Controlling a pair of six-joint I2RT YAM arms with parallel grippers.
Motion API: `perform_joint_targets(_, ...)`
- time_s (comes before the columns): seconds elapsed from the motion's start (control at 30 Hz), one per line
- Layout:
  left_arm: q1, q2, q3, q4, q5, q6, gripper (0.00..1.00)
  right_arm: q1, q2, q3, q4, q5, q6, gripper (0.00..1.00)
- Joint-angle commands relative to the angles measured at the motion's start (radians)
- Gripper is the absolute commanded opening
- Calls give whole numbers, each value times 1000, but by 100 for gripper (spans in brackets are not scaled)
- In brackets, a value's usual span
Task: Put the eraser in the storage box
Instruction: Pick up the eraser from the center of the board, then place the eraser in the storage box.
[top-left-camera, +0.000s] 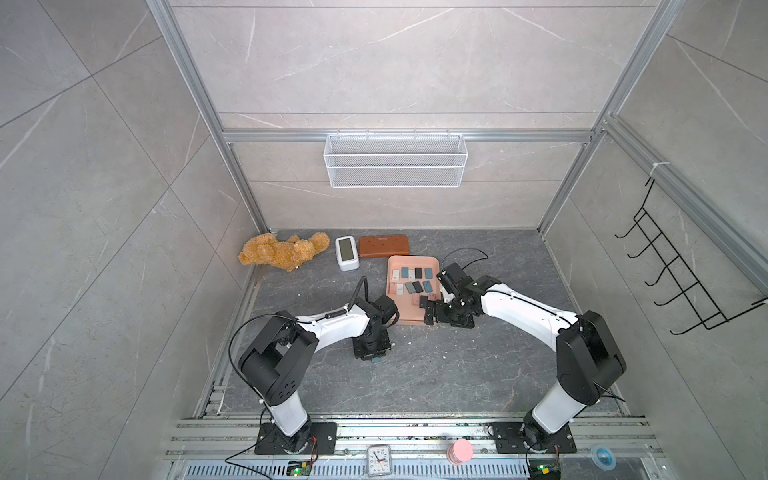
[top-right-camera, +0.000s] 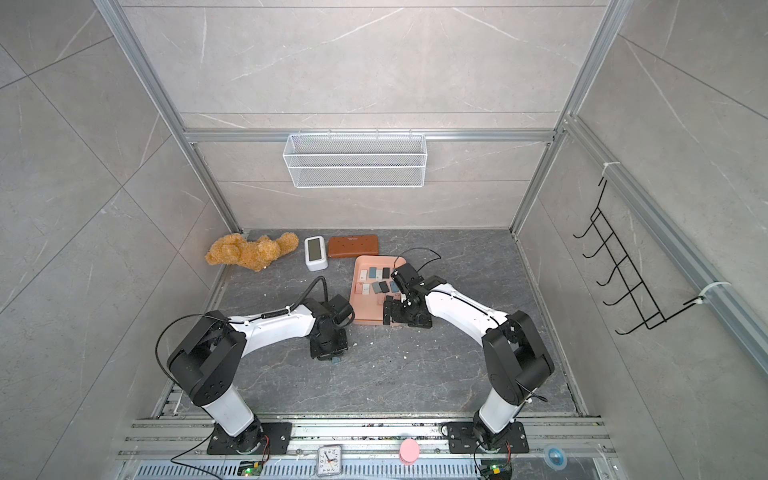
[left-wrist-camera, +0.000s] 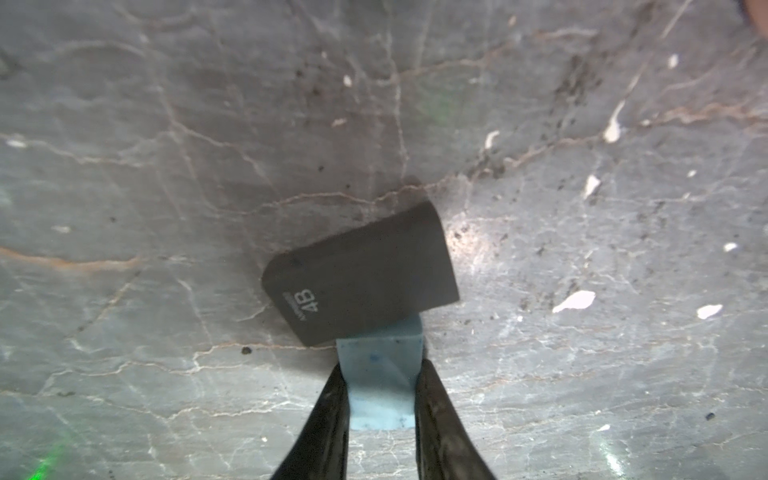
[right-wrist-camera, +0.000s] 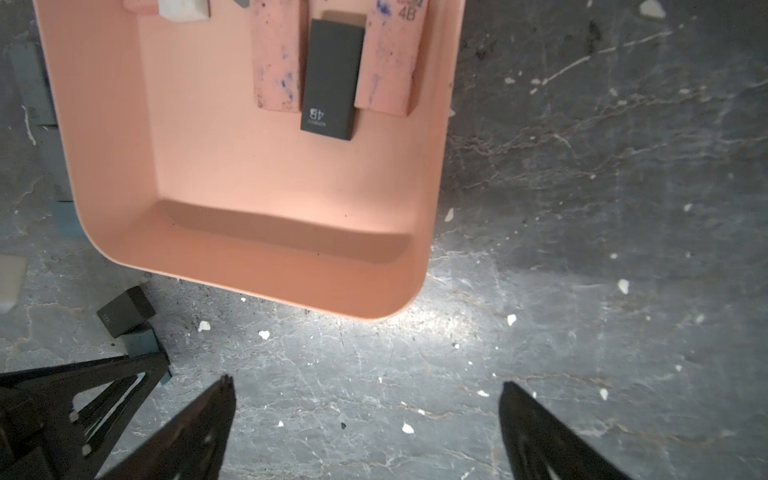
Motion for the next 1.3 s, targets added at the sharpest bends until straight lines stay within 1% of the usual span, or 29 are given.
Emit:
perform_joint_targets(0.0, -3, -2, 9, 42, -6, 36, 24, -9, 3, 40, -5, -6, 0, 100)
perform_joint_targets(0.2, -3, -31, 148, -53, -31, 116, 23, -28, 14, 83, -14, -8, 18, 99)
perform_joint_targets(0.4, 16, 1, 323, -140, -55, 200, 22, -56, 18, 114, -20, -19, 40, 100)
perform_joint_targets(0.57, 70, 90, 447, -144, -39, 245, 22, -78, 14, 115, -18, -21, 54, 100)
perform_joint_targets(0.7, 108, 194, 568, -145, -16, 289, 22, -97, 13, 119, -27, -20, 55, 100)
perform_joint_targets(0.9, 138, 330, 716, -146, 30, 316, 22, -126, 11, 126, -38, -20, 48, 100)
perform_joint_targets(1.07, 139, 417, 795, -153, 65, 328, 22, -145, 21, 133, -43, -20, 40, 100)
perform_joint_targets(1.27, 137, 463, 816, -146, 103, 331, 22, -167, 27, 141, -49, -21, 33, 99)
